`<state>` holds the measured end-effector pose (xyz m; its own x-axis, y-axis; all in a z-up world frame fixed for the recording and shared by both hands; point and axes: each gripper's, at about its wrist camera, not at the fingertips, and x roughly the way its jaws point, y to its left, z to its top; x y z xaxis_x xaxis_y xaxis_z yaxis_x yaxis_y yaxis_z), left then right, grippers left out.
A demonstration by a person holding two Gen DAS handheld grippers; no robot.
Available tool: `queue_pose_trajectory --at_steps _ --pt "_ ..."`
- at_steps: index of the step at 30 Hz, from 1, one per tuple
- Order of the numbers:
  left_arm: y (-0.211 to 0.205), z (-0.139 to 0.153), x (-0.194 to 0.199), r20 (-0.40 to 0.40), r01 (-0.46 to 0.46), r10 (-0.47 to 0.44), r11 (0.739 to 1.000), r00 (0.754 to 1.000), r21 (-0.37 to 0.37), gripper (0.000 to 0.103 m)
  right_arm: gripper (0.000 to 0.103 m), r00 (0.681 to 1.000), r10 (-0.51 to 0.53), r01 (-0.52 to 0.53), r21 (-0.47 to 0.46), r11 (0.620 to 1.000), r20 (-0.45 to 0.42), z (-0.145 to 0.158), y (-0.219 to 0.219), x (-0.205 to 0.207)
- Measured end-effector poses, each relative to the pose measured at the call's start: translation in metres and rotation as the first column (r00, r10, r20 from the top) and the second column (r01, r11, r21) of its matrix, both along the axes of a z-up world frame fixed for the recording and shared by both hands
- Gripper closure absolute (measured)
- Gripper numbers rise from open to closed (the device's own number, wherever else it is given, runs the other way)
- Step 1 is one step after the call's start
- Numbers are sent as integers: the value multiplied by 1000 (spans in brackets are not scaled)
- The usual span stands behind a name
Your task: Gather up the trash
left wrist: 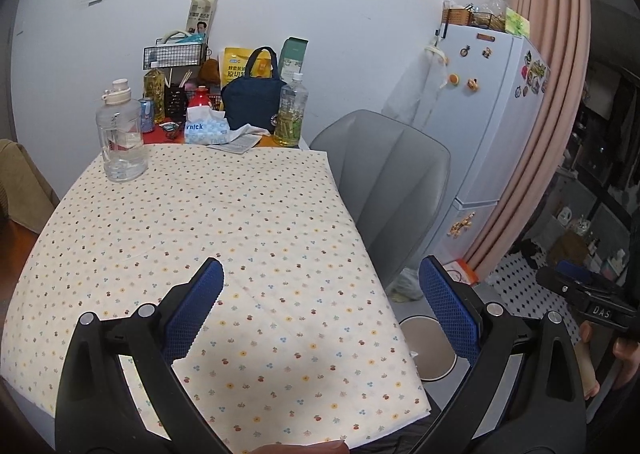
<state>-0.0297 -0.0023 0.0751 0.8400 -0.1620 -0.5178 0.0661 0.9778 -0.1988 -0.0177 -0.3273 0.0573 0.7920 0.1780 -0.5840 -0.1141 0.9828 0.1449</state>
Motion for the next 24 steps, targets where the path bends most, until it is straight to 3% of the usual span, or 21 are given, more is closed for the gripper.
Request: queue_pose_trajectory --at_steps 24 --pt "3 -1 -6 -12 -16 16 1000 1000 8 6 8 1000 -16 16 -11 1000 10 0 1 -7"
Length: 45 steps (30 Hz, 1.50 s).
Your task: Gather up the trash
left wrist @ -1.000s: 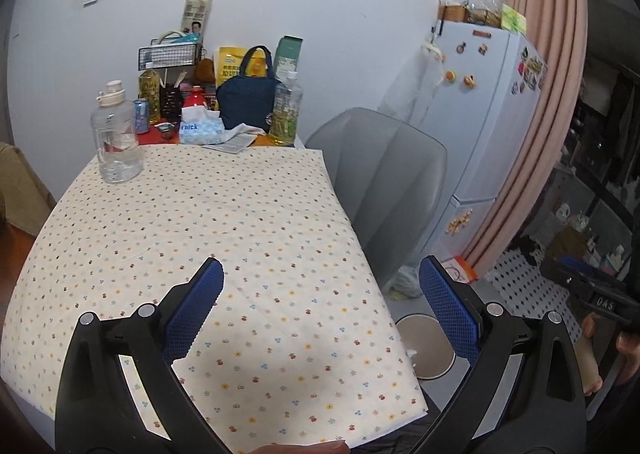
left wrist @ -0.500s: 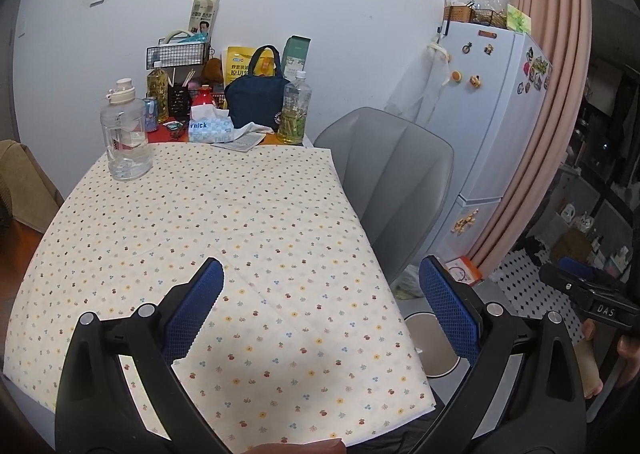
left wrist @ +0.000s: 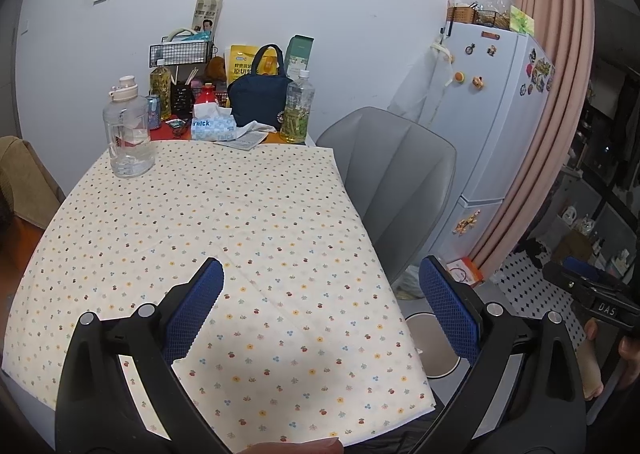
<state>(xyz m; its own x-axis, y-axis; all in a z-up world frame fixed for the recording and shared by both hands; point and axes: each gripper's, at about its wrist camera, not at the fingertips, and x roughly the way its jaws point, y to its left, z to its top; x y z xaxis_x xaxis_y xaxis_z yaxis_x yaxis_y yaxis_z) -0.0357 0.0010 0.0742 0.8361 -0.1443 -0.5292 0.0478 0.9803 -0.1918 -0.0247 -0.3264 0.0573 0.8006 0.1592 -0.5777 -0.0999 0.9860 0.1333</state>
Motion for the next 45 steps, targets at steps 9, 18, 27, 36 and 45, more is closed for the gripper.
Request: queue_pose_trajectory --at_steps 9,18,27,36,45 --pt "0 0 0 -3 -6 6 1000 1000 1 6 8 1000 13 -13 0 1000 -3 -2 1 1" --pt "-3 0 0 2 1 -1 1000 1000 3 6 8 1000 12 -12 9 1000 -9 -3 0 1" --pt "-3 0 -1 4 8 -8 1000 1000 10 6 8 1000 15 -15 5 1000 -13 -5 1 1" --pt "-5 -1 -1 4 15 -15 1000 1000 11 6 8 1000 15 -15 10 1000 -16 -6 1 2" --pt "-5 -3 0 -3 17 -17 1000 1000 11 6 8 1000 17 -16 12 1000 -20 -6 0 2"
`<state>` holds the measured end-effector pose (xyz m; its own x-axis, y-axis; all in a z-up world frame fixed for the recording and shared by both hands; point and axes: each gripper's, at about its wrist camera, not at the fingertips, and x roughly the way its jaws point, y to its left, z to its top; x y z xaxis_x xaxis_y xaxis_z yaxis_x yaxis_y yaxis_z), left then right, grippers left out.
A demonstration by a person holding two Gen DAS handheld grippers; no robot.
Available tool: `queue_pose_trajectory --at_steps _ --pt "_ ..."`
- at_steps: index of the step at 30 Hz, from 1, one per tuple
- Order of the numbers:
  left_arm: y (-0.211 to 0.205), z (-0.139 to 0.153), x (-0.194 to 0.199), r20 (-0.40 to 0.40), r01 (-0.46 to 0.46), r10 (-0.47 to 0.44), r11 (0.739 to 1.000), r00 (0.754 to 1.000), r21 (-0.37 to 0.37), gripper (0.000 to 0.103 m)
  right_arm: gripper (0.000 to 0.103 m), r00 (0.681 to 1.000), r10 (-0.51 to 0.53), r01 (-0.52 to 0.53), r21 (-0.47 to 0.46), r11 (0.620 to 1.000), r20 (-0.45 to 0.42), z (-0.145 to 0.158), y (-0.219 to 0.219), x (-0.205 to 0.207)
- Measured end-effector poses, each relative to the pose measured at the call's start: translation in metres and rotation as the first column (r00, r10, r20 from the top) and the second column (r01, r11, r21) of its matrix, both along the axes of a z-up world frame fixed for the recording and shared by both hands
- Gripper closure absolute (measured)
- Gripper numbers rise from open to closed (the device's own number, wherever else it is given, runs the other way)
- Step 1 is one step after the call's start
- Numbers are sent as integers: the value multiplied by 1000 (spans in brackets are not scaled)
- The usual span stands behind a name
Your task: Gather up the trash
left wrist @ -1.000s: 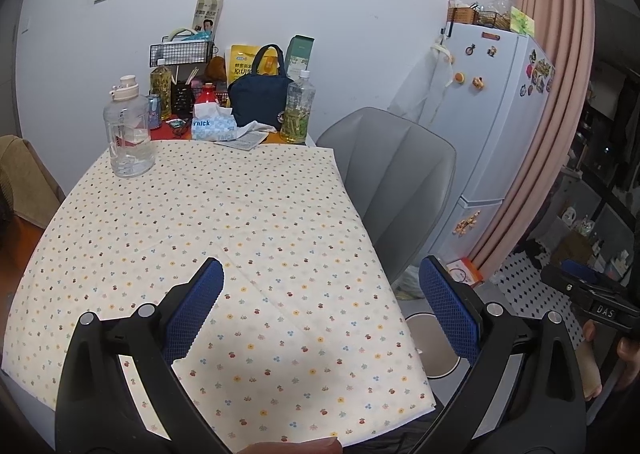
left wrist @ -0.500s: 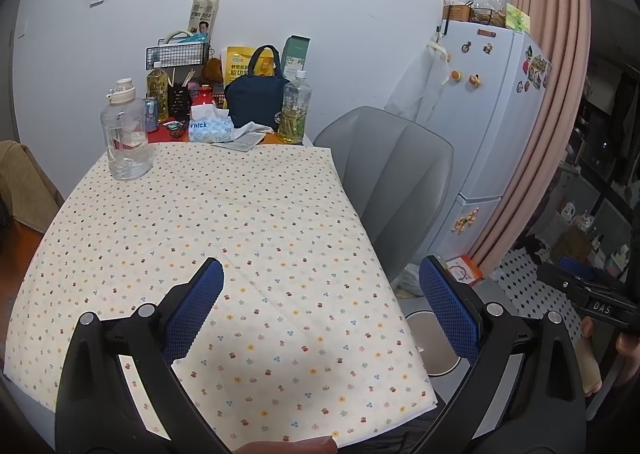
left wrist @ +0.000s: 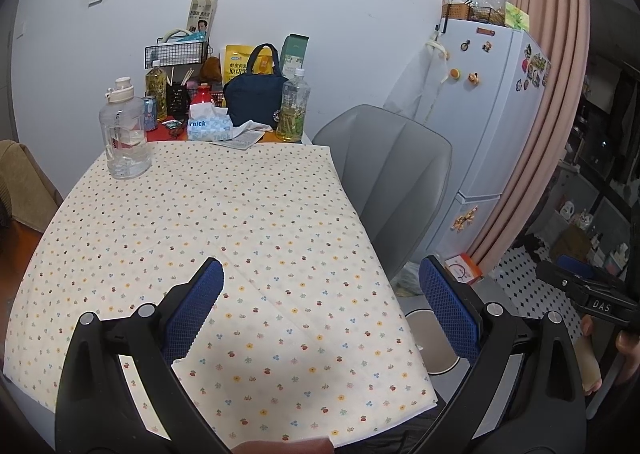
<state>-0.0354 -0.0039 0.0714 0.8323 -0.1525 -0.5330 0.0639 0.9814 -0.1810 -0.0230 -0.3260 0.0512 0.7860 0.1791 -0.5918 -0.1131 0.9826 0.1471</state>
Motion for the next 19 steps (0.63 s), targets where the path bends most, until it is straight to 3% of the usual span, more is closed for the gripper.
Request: queue_pose_trajectory --at_steps 19 --pt "0 -5 2 -7 16 -16 1000 1000 0 6 8 1000 -1 1 3 1000 -4 -4 -4 3"
